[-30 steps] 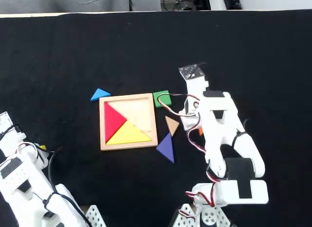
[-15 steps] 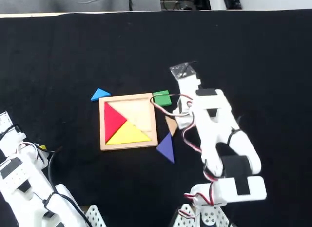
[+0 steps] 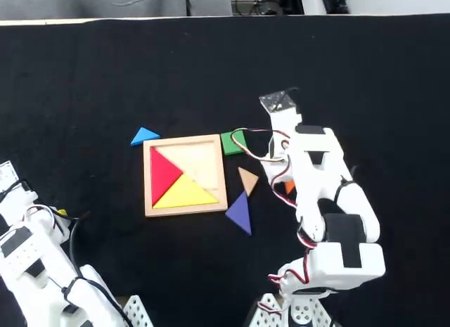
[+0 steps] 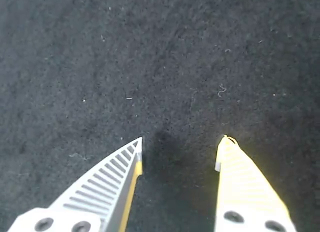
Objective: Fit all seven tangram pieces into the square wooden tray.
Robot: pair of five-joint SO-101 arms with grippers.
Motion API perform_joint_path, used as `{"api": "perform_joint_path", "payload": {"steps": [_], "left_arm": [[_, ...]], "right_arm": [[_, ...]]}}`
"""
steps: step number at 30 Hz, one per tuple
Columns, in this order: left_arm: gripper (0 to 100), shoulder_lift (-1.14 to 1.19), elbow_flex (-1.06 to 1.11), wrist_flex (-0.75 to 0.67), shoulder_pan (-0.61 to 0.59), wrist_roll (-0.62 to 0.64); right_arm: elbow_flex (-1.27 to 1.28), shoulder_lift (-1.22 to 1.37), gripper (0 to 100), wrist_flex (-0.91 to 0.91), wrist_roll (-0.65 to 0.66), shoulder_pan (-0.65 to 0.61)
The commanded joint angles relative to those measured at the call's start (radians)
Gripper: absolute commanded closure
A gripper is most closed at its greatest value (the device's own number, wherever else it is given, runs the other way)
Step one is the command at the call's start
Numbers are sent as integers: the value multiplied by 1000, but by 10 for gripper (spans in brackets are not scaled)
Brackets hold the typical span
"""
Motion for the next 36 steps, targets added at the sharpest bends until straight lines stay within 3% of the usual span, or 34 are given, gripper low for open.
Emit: {"api": "perform_joint_path", "payload": {"steps": [1, 8, 13, 36], "left_arm": [[758, -18, -25, -11, 7, -5], [758, -18, -25, -11, 7, -6], [758, -18, -25, -11, 7, -6], [758, -17, -25, -11, 7, -6]], "right_arm": [[-30, -13, 775, -28, 9, 14], [-50, -142, 720, 64, -37, 3], [-12, -197, 719, 77, -35, -71], [-12, -12, 762, -12, 9, -31]]}}
